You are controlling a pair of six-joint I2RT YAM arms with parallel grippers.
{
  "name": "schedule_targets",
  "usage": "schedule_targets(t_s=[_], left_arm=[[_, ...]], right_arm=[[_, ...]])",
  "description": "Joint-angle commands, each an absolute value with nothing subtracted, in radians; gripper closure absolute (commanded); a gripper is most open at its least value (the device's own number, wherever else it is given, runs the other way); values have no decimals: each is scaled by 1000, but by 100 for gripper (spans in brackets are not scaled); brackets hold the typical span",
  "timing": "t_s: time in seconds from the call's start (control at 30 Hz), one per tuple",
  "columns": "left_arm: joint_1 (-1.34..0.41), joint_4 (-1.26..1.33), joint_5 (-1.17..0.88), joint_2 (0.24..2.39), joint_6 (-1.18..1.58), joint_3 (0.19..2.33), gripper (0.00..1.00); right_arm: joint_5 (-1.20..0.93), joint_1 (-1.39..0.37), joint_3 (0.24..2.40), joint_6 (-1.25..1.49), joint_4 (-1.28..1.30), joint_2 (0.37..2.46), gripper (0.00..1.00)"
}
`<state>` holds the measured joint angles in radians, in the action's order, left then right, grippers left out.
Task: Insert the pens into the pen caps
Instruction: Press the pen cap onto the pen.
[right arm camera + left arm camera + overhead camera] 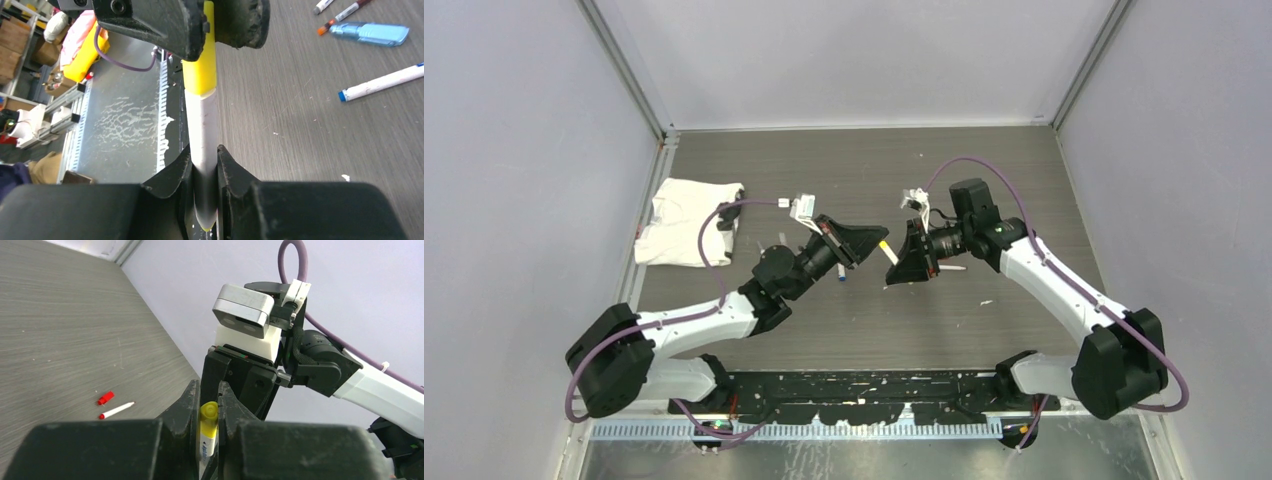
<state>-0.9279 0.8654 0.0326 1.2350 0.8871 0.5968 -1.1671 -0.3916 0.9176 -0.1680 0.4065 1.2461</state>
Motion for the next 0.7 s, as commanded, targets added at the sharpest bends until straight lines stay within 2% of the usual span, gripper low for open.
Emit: schedule_targets(t_s=[0.0, 0.27, 0.47, 0.67], left_arm=[[-1044, 900, -169, 1260, 878, 532, 99], [-1046, 1037, -166, 1302, 905, 493, 99], [-1044, 1018, -157, 1287, 926, 475, 99], [-1042, 1120, -278, 1325, 1027, 453, 99]], right_arm=[[-1088, -376, 1052, -230, 359, 1289, 99], [-1091, -377, 970, -267, 352, 1231, 99], [-1100, -377, 980, -289, 376, 1237, 99], [-1122, -368, 982, -272, 376, 1226, 99]])
